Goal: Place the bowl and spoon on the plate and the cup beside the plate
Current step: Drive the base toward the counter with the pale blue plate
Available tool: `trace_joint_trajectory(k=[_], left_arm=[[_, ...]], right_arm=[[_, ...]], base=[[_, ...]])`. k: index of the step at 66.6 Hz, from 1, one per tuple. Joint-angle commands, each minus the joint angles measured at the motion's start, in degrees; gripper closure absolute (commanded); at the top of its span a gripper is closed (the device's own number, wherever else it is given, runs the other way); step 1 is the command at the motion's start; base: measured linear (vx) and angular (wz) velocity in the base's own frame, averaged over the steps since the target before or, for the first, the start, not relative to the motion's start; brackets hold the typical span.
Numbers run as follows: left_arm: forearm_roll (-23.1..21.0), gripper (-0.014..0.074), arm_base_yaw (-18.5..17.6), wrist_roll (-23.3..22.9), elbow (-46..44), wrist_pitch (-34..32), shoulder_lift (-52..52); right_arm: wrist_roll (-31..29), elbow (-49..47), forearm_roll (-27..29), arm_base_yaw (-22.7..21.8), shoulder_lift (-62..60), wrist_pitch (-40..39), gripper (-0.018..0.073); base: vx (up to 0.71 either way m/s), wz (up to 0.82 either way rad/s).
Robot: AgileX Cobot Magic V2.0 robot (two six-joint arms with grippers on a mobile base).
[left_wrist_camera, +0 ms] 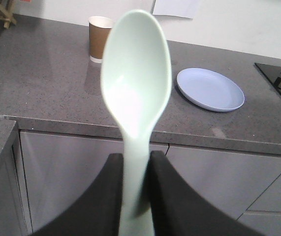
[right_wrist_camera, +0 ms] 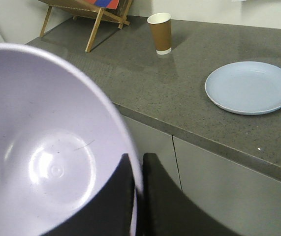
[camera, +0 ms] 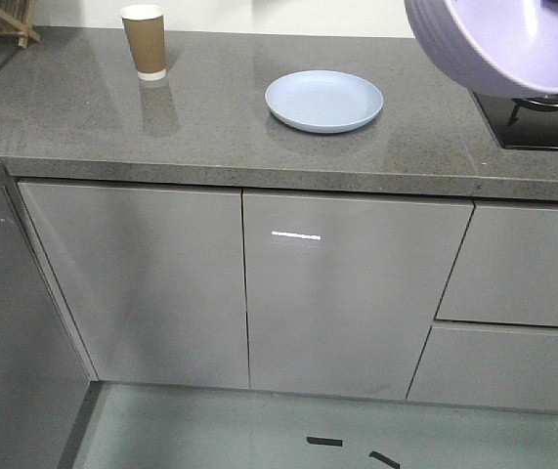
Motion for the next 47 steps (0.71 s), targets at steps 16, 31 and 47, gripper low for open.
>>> trace_joint_trajectory(k=[16,31,47], left_arm=[[-1.53,0.0602,-0.08,-0.08,-1.34,-3.52,-0.53],[-1.53,0.0602,-0.08,-0.08,-1.34,-3.52,-0.53],[-1.53,0.0602,-0.08,-0.08,-1.34,-3.52,-0.53]], right_arm=[[-0.33,-1.46,2.73,-0.2,-1.3,-2.52,0.0568],[-0.33,-1.46,2.73,-0.2,-1.3,-2.52,0.0568],[-0.33,-1.46,2.73,-0.2,-1.3,-2.52,0.0568]], base=[[0.04,0.0],[0.06,-0.04],[0.09,-0.03]])
